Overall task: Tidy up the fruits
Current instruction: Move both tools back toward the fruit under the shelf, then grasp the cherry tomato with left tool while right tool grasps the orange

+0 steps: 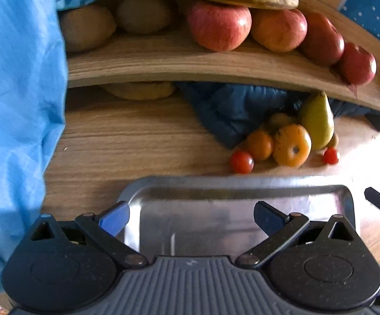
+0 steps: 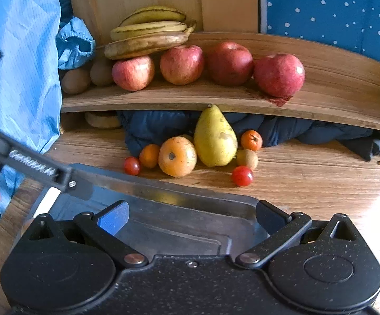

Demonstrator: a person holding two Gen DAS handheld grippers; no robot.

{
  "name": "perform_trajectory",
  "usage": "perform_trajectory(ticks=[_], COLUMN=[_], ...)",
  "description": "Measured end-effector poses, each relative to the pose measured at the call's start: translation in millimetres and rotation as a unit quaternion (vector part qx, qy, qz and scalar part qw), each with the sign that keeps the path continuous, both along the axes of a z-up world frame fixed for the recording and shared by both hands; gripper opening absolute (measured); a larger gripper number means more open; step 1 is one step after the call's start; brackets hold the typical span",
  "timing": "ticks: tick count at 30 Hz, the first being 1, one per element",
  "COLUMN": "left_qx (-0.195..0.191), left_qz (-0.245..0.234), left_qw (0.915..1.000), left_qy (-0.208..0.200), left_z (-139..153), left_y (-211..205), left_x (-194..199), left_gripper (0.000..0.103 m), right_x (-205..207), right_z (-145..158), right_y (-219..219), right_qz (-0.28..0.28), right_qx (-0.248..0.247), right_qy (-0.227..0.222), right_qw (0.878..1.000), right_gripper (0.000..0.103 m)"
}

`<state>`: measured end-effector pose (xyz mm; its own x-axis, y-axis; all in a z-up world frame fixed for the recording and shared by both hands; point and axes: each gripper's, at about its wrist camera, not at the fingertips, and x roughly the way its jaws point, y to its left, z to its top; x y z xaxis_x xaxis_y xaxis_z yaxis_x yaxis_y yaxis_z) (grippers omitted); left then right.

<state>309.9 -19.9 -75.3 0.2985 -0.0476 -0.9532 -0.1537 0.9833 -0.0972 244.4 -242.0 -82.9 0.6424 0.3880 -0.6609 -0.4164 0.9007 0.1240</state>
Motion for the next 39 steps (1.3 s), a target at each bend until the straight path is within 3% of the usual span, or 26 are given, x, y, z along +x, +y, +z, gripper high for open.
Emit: perform_trajectory(ticks=[5, 12, 16, 26, 29, 31, 34, 39], left_qx=[-0.02, -0.019, -0.018, -0.027, -0.03, -0.037, -0.054, -0.06], left_qz=[-0.008, -0.038, -0.05, -0.064, -0.064, -0.067, -0.072, -0.064], left_qw=[0.9997, 0.9991, 0.9986, 0.9975, 0.9973, 0.9966, 0.9955, 0.9955], left_qy=[-0.008, -0.004, -0.001, -0.014, -0.021, -0.028, -0.031, -0.036], left_z=[-5, -18, -22, -25, -20, -18, -18, -18], left_y=[-2, -6, -8, -15, -20, -23, -26, -21], left_x=[22, 42, 46, 48, 45, 43, 41, 36], left_gripper=[0.102, 0.102, 0.096, 0.08, 0.071, 0.052, 0.032, 0.026], right_x=[7, 18, 22, 40, 46, 49, 52, 55], right_z=[-2, -8, -9, -8, -7, -7, -9, -11], right_y=[12, 18, 16, 9, 6, 5, 1, -1], right_qz=[0.007, 0.0, -0.011, -0.03, -0.04, -0.042, -0.048, -0.051], right_qx=[-0.012, -0.021, -0.019, 0.048, 0.05, 0.052, 0.067, 0.096], right_qy=[-0.004, -0.008, -0.013, 0.004, 0.008, 0.01, 0.025, 0.05], right_qw=[1.0, 1.0, 1.0, 0.998, 0.998, 0.998, 0.996, 0.993], right_gripper=[0.102, 0.101, 0.093, 0.08, 0.076, 0.076, 0.071, 0.065])
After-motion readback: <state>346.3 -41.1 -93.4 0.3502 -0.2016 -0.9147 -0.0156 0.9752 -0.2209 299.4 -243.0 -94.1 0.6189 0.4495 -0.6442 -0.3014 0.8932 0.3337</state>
